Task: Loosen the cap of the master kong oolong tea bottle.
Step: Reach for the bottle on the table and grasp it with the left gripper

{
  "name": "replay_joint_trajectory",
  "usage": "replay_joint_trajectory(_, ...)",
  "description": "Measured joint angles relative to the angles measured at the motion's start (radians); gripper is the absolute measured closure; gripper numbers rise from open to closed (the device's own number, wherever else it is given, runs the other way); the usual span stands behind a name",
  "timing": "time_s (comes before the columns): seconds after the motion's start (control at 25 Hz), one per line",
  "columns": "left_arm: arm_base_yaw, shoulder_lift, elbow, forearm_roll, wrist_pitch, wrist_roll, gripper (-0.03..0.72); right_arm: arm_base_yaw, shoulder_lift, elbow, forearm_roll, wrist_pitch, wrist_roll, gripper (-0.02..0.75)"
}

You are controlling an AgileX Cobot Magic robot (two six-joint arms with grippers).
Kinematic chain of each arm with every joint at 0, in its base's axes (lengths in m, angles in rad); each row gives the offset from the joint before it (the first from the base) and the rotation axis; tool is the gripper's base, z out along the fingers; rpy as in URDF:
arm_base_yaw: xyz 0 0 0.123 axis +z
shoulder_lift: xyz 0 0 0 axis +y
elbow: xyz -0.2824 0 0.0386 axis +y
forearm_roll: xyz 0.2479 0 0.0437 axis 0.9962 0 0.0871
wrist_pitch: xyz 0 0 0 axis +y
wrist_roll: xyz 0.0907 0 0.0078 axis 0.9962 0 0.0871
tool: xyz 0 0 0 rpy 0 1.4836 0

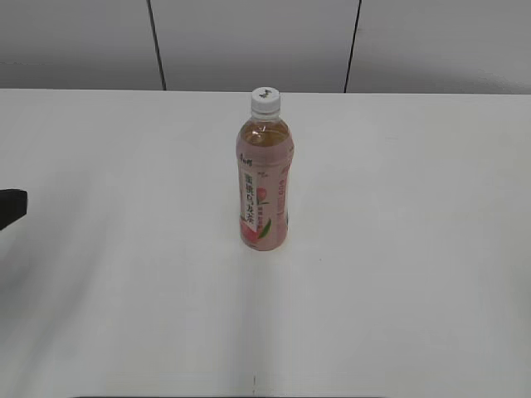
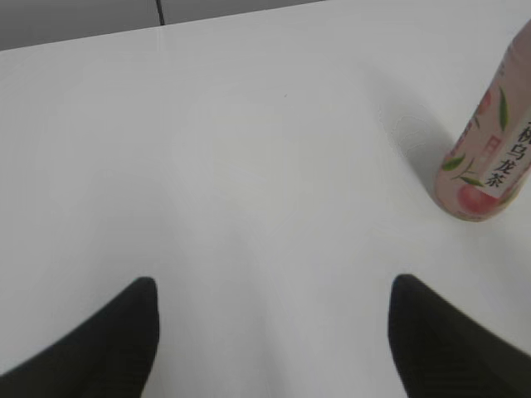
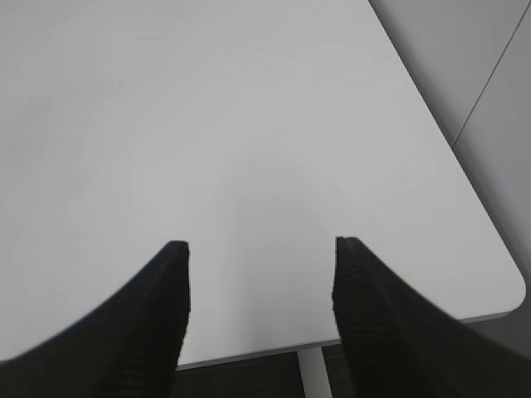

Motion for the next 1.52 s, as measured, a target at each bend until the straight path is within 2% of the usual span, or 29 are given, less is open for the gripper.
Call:
replay_joint_trajectory(0.12,-0.070,0.002,0.000,0.228,-0.033,-0.253,0.174,0.000,0.000,0.000,0.000,0.000,0.000,0.318)
replay_joint_trajectory(0.2,-0.130,0.012,0.008,0.333,-0.120,-0.380,0.174,0.000,0.000,0.000,0.000,0.000,0.000,0.318)
replay_joint_trajectory(0.36,-0.260,0.053,0.089,0.392,-0.420,-0.469,0.174,0.000,0.000,0.000,0.000,0.000,0.000,0.318)
replay_joint_trajectory(0.44,-0.292,0.118,0.119,0.409,-0.499,-0.479,0.174,0.000,0.000,0.000,0.000,0.000,0.000,0.318)
replay_joint_trajectory(0.72,-0.301,0.357,0.128,0.608,-0.748,-0.486,0.170,0.000,0.000,0.000,0.001,0.000,0.000,0.318)
replay_joint_trajectory(1.04,-0.303,0.720,0.128,0.660,-1.238,-0.494,0.132,0.000,0.000,0.000,0.001,0.000,0.000,0.318)
replay_joint_trajectory(1.12,-0.303,0.834,0.119,0.700,-1.338,-0.530,0.132,0.000,0.000,0.000,0.001,0.000,0.000,0.318)
replay_joint_trajectory(1.28,-0.303,1.029,0.069,0.779,-1.384,-0.574,0.132,0.000,0.000,0.000,0.001,0.000,0.000,0.318)
replay_joint_trajectory(1.52,-0.303,1.150,-0.037,0.850,-1.390,-0.607,0.127,0.000,0.000,0.000,0.001,0.000,0.000,0.318)
